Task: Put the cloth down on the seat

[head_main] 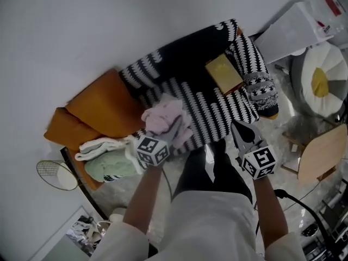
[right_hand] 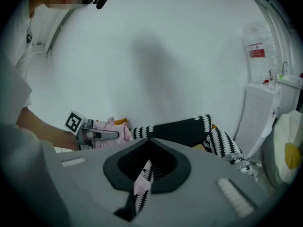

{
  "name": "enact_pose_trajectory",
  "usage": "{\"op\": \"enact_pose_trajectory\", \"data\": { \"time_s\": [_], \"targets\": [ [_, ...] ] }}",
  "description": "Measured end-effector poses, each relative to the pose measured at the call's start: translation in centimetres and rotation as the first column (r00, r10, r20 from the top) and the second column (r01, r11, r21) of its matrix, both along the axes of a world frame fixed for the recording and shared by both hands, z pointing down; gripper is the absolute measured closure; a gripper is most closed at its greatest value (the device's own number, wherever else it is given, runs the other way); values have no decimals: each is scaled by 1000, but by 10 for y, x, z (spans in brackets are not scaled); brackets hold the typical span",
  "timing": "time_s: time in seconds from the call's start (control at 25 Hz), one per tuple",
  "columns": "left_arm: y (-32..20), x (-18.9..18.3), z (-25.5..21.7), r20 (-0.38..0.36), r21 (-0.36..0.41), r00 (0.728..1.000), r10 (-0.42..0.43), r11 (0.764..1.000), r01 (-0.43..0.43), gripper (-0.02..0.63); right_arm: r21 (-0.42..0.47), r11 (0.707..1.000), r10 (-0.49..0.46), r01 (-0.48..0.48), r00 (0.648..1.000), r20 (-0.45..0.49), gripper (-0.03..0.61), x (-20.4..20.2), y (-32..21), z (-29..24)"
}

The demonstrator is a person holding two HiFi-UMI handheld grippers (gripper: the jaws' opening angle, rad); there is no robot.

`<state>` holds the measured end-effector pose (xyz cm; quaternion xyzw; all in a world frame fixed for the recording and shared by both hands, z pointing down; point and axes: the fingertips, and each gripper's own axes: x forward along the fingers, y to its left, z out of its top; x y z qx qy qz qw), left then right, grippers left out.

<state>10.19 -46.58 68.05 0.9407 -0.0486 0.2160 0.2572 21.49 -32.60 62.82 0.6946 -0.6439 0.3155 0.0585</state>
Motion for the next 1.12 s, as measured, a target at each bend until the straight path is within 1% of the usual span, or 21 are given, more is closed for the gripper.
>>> {"op": "enact_pose_trajectory", "data": {
  "time_s": [0.16,0.28,0.52,0.64,0.72,0.92,1.04,1.12],
  "targets": [
    [-6,14,38,38,-36,997,60,998,-59,532,-27,999,26,-25,999,32,575,1,-8,26],
    [-6,24,66,45,-65,994,102,993,-99,532,-31,999,31,-29,997,69,575,0,-14,47],
    [-12,46,123,68,-100,990,120,989,-113,529,-50,996,74,-69,991,110,574,11,-22,102],
    [-11,57,155,105,-114,986,133,986,-121,518,-56,995,92,-85,986,139,574,15,-22,124],
    [-8,63,175,137,-113,979,153,984,-138,505,-57,995,86,-78,984,157,574,15,-23,137],
    [-2,73,222,216,-132,958,191,977,-165,410,-68,995,88,-76,976,198,574,15,-21,172],
    [-2,77,248,255,-162,947,195,974,-157,315,-80,993,100,-84,972,213,574,17,-20,191],
    [1,74,265,290,-185,938,189,973,-138,194,-78,993,100,-85,971,216,574,16,-18,200]
  ]
}}
